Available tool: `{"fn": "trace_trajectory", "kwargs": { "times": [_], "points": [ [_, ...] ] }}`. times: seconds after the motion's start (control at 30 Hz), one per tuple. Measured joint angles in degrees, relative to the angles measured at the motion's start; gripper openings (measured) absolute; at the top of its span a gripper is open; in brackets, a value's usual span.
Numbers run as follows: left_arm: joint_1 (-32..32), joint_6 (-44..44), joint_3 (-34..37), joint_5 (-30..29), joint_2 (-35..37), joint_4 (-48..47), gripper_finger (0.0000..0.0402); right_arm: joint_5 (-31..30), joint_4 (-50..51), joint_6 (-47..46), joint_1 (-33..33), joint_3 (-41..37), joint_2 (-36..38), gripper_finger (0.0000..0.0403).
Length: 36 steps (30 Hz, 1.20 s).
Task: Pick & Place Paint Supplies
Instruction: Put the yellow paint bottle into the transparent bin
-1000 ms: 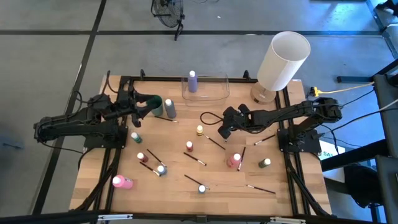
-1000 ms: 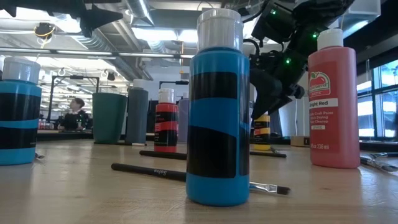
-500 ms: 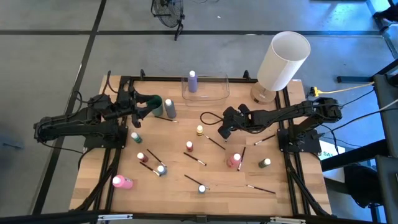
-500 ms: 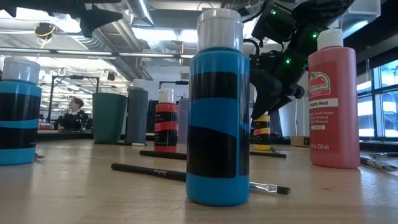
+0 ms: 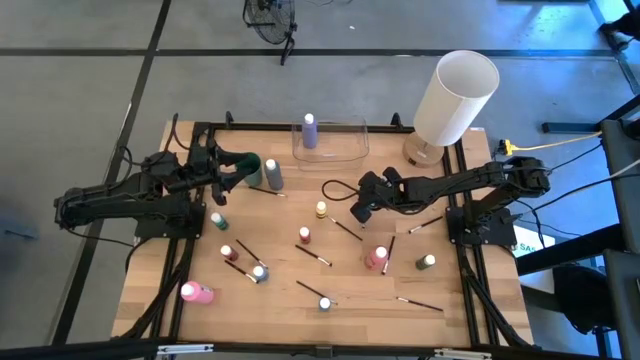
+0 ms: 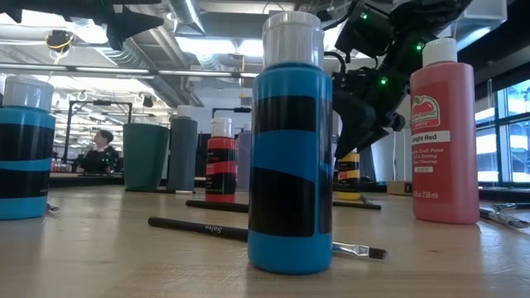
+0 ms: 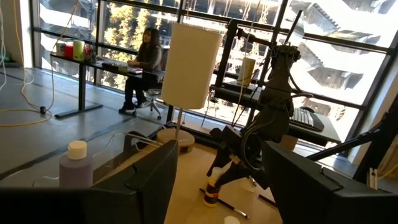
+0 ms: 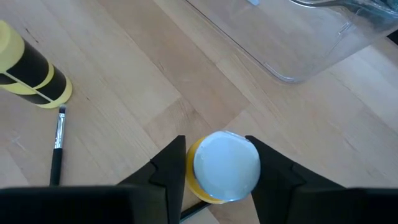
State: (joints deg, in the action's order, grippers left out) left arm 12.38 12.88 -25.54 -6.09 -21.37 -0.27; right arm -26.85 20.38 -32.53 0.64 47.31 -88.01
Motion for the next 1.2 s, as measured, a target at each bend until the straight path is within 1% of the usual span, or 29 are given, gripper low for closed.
{"fn": "trace_trajectory", "kwargs": {
  "times": [0.57, 1.2],
  "points": [
    [0.0, -0.1, 0.0, 0.0, 0.0, -2.9, 0.0230, 0.0, 0.0, 0.0, 0.0, 0.0, 0.0, 0.0138],
    [0.0, 0.0, 0.0, 1.1, 0.0, -3.0, 0.0230, 0.5, 0.7, 0.7, 0.1, 0.7, 0.0, 0.0138]
  ]
}}
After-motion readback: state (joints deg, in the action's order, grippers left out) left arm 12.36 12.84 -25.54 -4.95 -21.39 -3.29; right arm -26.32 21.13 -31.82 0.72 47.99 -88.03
